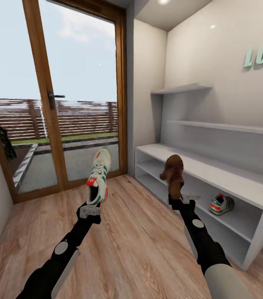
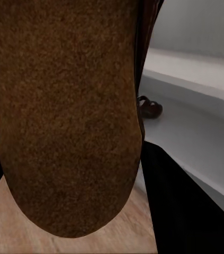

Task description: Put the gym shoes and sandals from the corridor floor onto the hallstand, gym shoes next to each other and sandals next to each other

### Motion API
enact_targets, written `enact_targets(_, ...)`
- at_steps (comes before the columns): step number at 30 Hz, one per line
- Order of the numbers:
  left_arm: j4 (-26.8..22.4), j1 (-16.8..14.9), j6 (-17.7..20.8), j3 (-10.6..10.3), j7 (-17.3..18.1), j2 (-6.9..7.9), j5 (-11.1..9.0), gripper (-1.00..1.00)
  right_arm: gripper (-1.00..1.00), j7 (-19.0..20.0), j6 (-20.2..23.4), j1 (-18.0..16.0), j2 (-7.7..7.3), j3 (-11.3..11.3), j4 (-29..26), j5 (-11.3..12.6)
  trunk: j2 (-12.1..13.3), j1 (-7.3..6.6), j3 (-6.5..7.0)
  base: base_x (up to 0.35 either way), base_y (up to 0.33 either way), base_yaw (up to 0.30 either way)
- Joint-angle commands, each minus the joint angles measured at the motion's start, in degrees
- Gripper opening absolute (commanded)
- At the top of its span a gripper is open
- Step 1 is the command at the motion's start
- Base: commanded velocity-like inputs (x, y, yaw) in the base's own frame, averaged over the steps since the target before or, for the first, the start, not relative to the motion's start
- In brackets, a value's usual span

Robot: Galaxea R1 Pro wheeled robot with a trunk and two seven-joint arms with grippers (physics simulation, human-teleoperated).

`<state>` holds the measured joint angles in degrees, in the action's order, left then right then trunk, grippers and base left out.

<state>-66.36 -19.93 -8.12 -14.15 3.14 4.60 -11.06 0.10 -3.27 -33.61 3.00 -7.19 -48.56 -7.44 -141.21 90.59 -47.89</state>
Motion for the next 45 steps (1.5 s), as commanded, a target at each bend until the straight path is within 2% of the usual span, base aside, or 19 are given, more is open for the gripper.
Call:
enact_targets(1, 0.00, -0.02, -0.14, -0.08, 0.19, 0.06, -0.54, -1.00, -1.00, -0.01, -0.16, -0.05, 0.08, -0.20, 0.07, -0.47, -0.03, -0.01, -0.06, 0.005, 0.002, -0.300)
enact_targets(14, 0.00, -0.02, -0.14, -0.08, 0.19, 0.06, -0.54, -1.00, -1.00, -0.01, -0.16, -0.05, 0.08, -0.20, 0.20, -0.47, -0.03, -0.01, -0.06, 0.020, 0.010, -0.300)
enact_targets(34, 0.02, -0.02, -0.14, -0.08, 0.19, 0.06, -0.54, -1.00, -1.00, -0.01, -0.16, -0.05, 0.07, -0.20, 0.22, -0.47, -0.03, -0.01, -0.06, 0.190, 0.231, -0.300)
enact_targets(45, 0.00, -0.02, -0.14, -0.08, 0.20, 0.06, -0.46, -1.00, -1.00, -0.01, -0.16, -0.06, 0.08, -0.20, 0.17, -0.47, -0.03, -0.01, -0.06, 0.007, 0.011, -0.300)
